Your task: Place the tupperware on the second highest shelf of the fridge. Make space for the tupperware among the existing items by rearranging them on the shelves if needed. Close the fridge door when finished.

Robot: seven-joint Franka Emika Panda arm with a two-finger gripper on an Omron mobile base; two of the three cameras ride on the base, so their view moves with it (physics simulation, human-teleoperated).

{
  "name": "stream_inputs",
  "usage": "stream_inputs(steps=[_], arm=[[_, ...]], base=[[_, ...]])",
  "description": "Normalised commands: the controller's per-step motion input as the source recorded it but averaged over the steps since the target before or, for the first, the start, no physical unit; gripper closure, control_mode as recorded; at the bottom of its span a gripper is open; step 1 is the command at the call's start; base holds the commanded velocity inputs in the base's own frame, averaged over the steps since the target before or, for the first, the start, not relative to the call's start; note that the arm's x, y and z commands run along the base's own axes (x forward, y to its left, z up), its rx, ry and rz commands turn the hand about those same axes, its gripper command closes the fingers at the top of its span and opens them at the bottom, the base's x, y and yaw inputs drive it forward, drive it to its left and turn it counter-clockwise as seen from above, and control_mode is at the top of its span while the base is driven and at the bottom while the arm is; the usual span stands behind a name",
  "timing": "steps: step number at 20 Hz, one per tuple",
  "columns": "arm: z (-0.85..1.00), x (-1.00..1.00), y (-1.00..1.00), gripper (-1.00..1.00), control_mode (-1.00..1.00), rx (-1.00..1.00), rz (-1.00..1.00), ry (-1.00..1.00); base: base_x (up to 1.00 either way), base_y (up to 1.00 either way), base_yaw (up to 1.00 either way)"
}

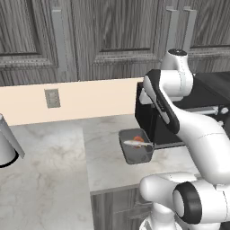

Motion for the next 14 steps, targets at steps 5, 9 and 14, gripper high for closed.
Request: stream_inputs(steps=[5, 9, 14], arm=[[-0.17, 0.21, 0.00, -1.00, -1.00, -0.01, 0.00, 0.01], [-0.91, -0.05, 0.00, -1.00, -1.00, -0.05, -0.02, 0.00], [-1.00, -0.16, 0.00, -1.00, -1.00, -0.06, -0.12, 0.00]], base=[[0.00, 0.00, 0.00], [0.00, 0.00, 0.00], [0.00, 0.00, 0.00]])
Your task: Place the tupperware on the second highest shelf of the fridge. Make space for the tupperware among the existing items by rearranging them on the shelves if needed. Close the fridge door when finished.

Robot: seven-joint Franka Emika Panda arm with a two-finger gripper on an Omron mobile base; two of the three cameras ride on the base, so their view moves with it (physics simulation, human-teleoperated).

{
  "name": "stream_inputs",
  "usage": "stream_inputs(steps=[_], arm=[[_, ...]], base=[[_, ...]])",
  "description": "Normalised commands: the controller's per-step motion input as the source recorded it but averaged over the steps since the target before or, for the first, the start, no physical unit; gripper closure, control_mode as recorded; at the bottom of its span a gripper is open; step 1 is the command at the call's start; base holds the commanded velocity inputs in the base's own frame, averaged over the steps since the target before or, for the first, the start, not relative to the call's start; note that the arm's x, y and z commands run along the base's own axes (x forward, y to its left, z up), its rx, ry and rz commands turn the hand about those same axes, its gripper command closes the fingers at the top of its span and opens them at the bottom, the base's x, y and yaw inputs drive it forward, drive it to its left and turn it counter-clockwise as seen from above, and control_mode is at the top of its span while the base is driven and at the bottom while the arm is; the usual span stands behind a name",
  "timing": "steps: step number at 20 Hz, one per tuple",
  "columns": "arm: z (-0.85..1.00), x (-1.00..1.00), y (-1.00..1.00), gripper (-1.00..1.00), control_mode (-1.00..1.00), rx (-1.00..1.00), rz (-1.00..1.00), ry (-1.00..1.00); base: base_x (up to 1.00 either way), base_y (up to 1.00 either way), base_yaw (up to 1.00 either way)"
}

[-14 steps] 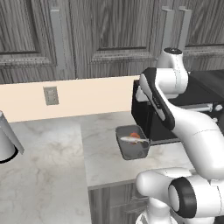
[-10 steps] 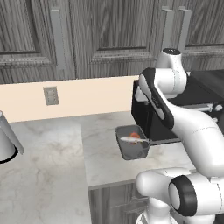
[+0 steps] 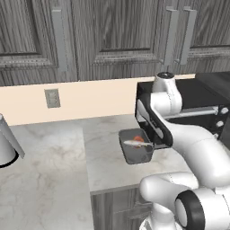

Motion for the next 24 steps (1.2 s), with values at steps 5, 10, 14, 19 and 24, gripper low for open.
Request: stream_inputs(steps=[5, 10, 14, 19, 24], arm=[[-0.85, -0.02, 0.00, -1.00, -1.00, 0.01, -0.08, 0.06], [-0.59, 0.01, 0.00, -1.00, -1.00, 0.08, -0.05, 0.06], [-0.45, 0.29, 0.00, -1.00, -1.00, 0.08, -0.07, 0.11], [-0.33, 0.59, 0.00, -1.00, -1.00, 0.08, -0.09, 0.12], [-0.41, 0.43, 0.00, -1.00, -1.00, 0.01, -0.03, 0.04]], base=[[0.00, 0.00, 0.00], [0.00, 0.00, 0.00], [0.00, 0.00, 0.00], [0.00, 0.00, 0.00], [0.00, 0.00, 0.00]])
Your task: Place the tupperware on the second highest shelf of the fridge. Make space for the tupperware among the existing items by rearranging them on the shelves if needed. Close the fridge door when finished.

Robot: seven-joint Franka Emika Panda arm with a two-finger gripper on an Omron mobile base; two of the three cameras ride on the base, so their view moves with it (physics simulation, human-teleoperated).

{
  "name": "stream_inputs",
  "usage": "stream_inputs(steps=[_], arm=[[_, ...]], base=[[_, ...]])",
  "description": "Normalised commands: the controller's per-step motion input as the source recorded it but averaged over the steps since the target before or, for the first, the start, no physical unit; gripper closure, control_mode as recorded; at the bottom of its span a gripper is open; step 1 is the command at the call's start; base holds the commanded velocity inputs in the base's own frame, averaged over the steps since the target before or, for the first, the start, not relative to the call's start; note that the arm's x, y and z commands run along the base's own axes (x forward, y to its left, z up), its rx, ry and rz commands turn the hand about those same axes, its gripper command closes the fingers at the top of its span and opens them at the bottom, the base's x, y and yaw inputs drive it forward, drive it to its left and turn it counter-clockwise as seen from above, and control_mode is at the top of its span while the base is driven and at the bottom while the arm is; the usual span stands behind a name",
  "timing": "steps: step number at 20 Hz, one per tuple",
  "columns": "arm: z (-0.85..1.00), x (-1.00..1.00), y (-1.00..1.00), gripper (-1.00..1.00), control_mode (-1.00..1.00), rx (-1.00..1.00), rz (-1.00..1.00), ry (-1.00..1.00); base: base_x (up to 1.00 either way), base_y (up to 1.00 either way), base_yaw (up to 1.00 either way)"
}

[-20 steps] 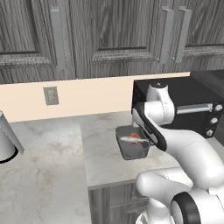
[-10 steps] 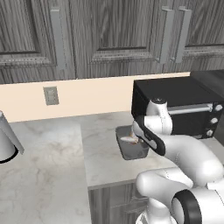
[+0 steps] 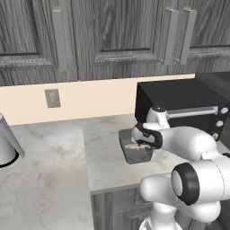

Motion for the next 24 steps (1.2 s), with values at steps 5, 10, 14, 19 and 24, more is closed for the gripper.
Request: stream_inputs(steps=[5, 10, 14, 19, 24], arm=[[-0.55, 0.19, 0.00, -1.00, -1.00, 0.00, 0.00, 0.00], [-0.71, 0.07, 0.09, 1.00, -1.00, 0.00, 0.00, 0.01], [-0.27, 0.02, 0.10, 1.00, -1.00, 0.00, 0.00, -0.01], [-0.09, -0.01, 0.46, 1.00, -1.00, -0.01, 0.02, -0.05], [0.68, -0.19, 0.58, 1.00, -1.00, 0.00, 0.04, -0.01]], base=[[0.00, 0.00, 0.00], [0.00, 0.00, 0.00], [0.00, 0.00, 0.00], [0.00, 0.00, 0.00], [0.00, 0.00, 0.00]])
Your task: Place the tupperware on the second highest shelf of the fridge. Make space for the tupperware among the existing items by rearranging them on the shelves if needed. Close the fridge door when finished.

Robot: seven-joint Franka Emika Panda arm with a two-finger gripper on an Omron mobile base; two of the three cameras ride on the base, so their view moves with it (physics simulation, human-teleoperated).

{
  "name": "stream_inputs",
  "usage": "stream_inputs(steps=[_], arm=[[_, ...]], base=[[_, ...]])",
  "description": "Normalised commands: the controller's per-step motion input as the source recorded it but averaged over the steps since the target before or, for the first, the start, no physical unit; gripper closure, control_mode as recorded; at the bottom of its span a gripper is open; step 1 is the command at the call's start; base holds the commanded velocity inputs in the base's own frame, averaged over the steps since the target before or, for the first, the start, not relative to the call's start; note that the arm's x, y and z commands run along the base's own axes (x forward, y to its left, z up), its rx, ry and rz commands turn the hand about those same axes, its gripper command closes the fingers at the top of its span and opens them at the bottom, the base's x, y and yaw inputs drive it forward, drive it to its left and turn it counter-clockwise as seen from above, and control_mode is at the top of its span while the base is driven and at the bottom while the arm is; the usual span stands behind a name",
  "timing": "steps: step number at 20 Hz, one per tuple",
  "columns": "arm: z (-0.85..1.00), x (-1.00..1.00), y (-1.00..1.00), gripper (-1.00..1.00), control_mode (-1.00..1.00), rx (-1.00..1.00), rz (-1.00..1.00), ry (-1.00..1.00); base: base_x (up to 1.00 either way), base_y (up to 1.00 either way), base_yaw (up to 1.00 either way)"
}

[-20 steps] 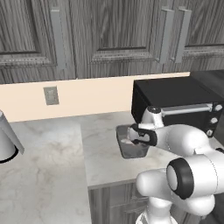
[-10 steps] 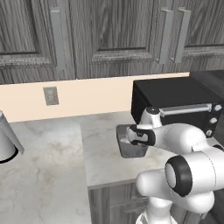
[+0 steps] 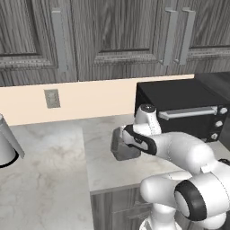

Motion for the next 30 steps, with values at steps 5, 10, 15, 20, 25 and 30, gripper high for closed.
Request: stream_inputs(steps=[5, 10, 15, 20, 25, 30], arm=[[0.98, -0.51, 0.26, 1.00, -1.00, 0.00, 0.01, -0.02], [1.00, -0.76, 0.05, 1.00, -1.00, 0.00, 0.00, -0.18], [0.91, -0.98, -0.17, 1.00, -1.00, 0.00, 0.00, -0.25], [0.78, -0.92, -0.53, 1.00, -1.00, 0.06, 0.00, -0.11], [0.65, -0.63, -0.30, 1.00, -1.00, 0.05, 0.03, -0.04], [0.40, -0.46, -0.21, 1.00, -1.00, 0.07, 0.12, -0.08]], base=[[0.00, 0.00, 0.00], [0.00, 0.00, 0.00], [0.00, 0.00, 0.00], [0.00, 0.00, 0.00], [0.00, 0.00, 0.00], [0.00, 0.00, 0.00]])
